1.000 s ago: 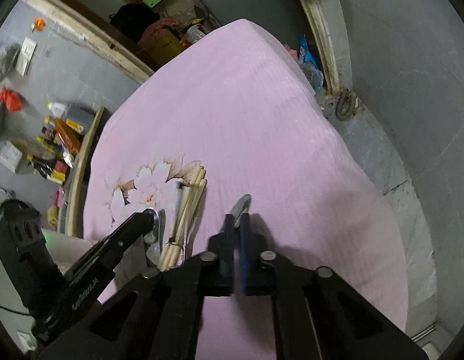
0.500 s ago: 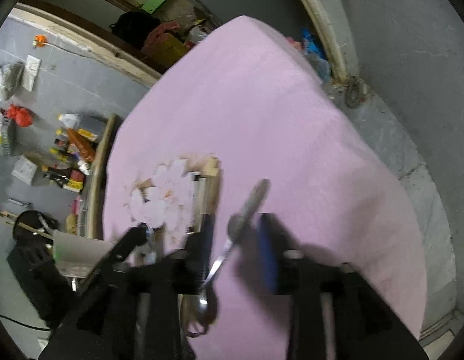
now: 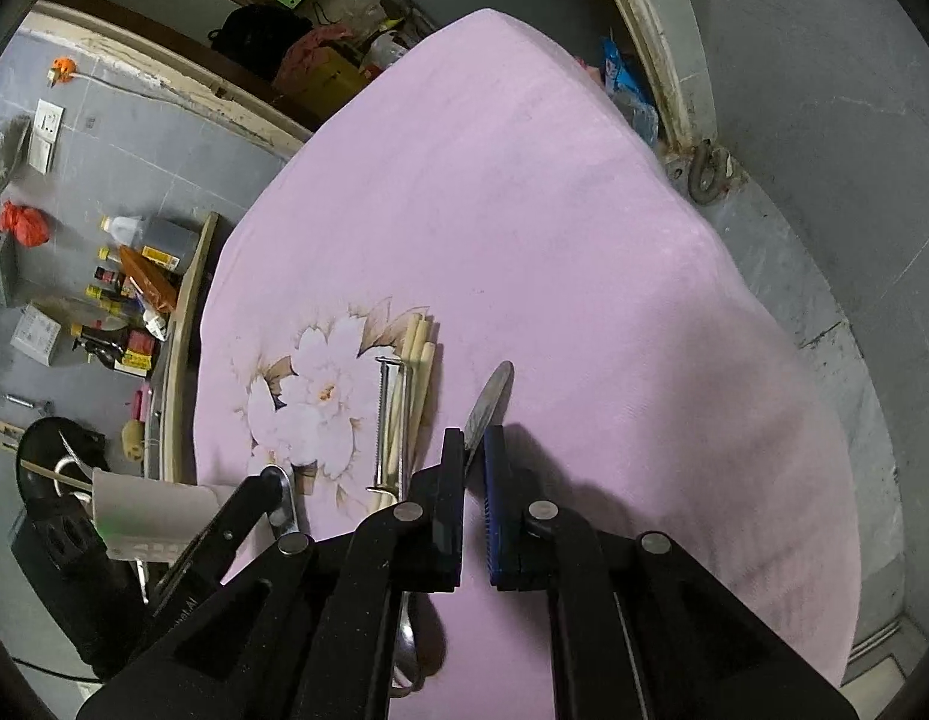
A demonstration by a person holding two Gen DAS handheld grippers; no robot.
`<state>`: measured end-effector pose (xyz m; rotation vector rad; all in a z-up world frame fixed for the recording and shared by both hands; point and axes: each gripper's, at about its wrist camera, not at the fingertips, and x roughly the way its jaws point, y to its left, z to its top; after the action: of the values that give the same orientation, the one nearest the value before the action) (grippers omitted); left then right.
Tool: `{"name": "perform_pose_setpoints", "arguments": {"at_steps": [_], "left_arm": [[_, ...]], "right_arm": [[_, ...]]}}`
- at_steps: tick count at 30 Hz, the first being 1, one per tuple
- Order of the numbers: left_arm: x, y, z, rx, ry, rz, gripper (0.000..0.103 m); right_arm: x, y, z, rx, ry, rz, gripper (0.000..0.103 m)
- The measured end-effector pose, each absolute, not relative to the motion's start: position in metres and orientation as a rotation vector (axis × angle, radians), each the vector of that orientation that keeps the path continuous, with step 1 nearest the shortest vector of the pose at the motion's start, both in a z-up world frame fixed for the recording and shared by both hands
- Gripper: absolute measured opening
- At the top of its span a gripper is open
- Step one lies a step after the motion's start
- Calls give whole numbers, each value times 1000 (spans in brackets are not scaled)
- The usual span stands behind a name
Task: Organize utensils
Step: 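Grasp a silver spoon with the right tool while the left tool grasps a thin knife, then lift both held utensils and carry them over the white caddy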
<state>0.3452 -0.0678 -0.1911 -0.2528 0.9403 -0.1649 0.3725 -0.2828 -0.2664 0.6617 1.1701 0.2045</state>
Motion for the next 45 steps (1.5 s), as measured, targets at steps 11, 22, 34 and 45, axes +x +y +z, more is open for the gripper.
{"name": "perform_pose_setpoints", "arguments": {"at_steps": [11, 22, 34, 45], "left_arm": [[344, -65, -191, -264, 948, -142, 4], [346, -63, -194, -274, 958, -128, 4], [327, -62, -152, -209, 842, -143, 3], [293, -40, -76, -161, 656, -168, 2]], "right_arm": [[386, -268, -267, 586, 1206, 232, 6], [387, -269, -268, 605, 1208, 234, 4], [338, -288, -226, 692, 1013, 244, 2], [292, -275, -134, 626, 680, 238, 2]]}}
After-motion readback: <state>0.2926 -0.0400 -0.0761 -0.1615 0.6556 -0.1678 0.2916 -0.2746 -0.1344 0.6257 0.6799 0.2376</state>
